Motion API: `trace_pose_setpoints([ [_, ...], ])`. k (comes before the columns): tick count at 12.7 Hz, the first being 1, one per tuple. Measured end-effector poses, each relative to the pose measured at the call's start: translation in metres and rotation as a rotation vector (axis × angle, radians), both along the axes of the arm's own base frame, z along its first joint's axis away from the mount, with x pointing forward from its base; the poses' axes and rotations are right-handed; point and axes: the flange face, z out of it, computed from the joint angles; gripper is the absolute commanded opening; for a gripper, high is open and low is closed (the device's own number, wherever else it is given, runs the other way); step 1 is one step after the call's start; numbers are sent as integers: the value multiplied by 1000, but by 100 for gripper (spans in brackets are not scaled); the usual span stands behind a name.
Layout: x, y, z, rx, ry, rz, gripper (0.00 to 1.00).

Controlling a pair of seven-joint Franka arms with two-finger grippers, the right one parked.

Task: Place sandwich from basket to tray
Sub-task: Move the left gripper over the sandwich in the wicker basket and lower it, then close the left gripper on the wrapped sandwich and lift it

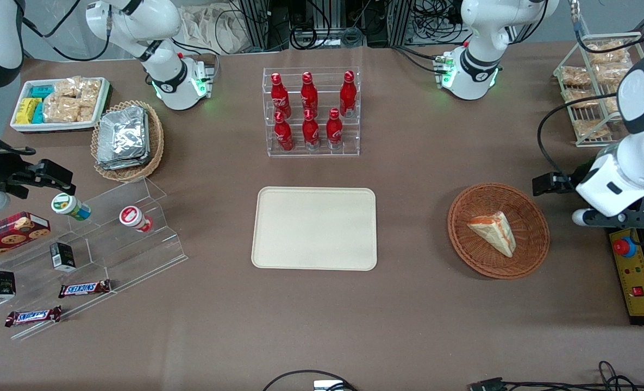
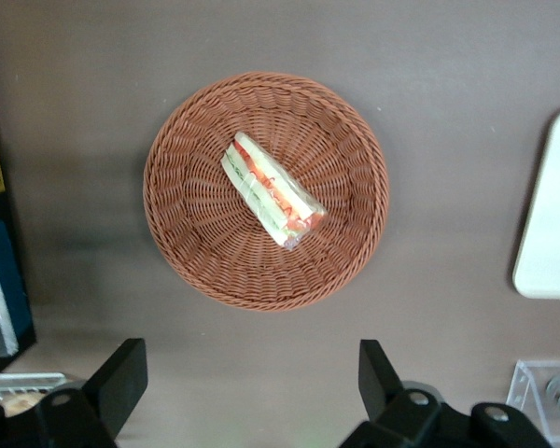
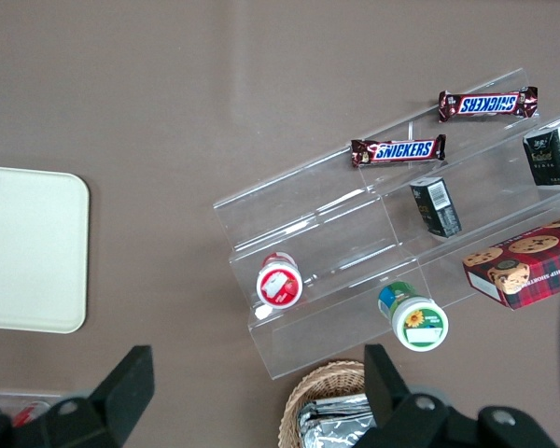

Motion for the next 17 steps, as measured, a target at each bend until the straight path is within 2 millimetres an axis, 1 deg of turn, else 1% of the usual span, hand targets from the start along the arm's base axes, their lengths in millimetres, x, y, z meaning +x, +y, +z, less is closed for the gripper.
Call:
trace_pose_setpoints([
  [1, 3, -1, -16, 9, -13, 70, 100],
  [4, 3, 0, -73, 49, -28, 370, 100],
  [6, 2, -1, -116, 52, -54, 468, 100],
  [8, -5, -3, -159, 50, -85, 568, 100],
  [10, -12, -7, -195, 56, -77, 656, 100],
  [11, -12, -8, -208, 60, -69, 684, 100],
  [14, -9, -9, -237, 63, -62, 763, 100],
  [16, -9, -11, -252, 63, -56, 782, 100],
  [17, -9, -12, -258, 66, -48, 785, 98],
])
